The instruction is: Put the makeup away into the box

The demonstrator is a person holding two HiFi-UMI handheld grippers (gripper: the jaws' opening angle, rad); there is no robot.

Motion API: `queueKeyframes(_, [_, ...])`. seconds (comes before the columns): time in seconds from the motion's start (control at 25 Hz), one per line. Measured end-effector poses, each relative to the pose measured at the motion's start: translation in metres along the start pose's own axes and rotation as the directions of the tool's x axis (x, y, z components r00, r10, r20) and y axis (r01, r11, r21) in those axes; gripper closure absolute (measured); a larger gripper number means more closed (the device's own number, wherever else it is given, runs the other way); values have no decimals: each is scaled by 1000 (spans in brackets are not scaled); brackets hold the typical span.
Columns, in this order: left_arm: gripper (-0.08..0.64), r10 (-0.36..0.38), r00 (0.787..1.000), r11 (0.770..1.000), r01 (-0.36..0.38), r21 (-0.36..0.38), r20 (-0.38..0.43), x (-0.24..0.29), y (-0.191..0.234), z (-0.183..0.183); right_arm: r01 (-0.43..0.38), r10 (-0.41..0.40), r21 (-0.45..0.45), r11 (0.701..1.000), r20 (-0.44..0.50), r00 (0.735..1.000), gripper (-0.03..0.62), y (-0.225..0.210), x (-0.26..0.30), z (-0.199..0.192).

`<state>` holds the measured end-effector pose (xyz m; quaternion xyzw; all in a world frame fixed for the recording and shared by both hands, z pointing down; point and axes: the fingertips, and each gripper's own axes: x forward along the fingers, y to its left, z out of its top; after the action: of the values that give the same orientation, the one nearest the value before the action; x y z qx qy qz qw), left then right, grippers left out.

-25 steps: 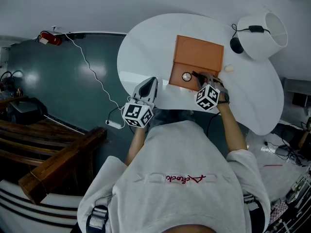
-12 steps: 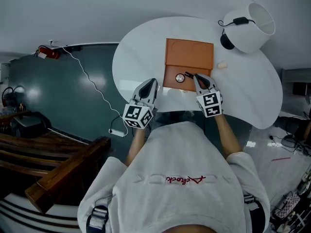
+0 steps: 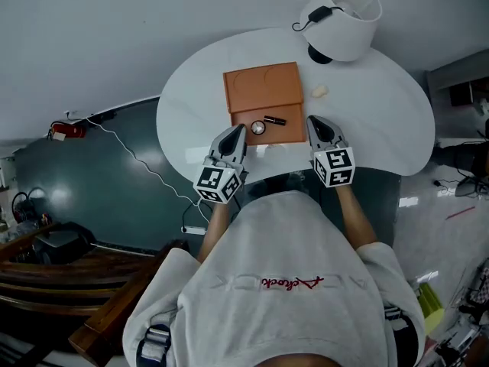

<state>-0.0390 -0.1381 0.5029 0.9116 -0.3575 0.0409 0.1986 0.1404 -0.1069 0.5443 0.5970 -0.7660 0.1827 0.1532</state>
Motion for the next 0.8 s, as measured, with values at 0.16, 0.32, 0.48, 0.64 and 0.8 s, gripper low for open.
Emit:
queueKeyframes(0.16, [551,-69,997,997,69,15,-26,23,-25,-5,81,-81,36,996,-8,997,572,-32,-24,-16])
queueKeyframes(0.32, [551,-116,992,993,117,20,-53,40,-45,-10,133,-131,63,989,-30,991,572,-53,-43,-31])
queueKeyframes(0.48, [551,-138,987,990,140,15,-82,50,-54,-20,155,-150,86,984,-59,987,572,-61,-51,-48])
queueKeyframes(0.64, [551,-144,984,989,145,4,-108,56,-56,-29,158,-148,105,982,-92,985,572,-61,-52,-65])
queueKeyframes(0.8, [551,-139,982,990,140,-6,-127,62,-54,-37,153,-138,117,981,-125,982,572,-63,-48,-80])
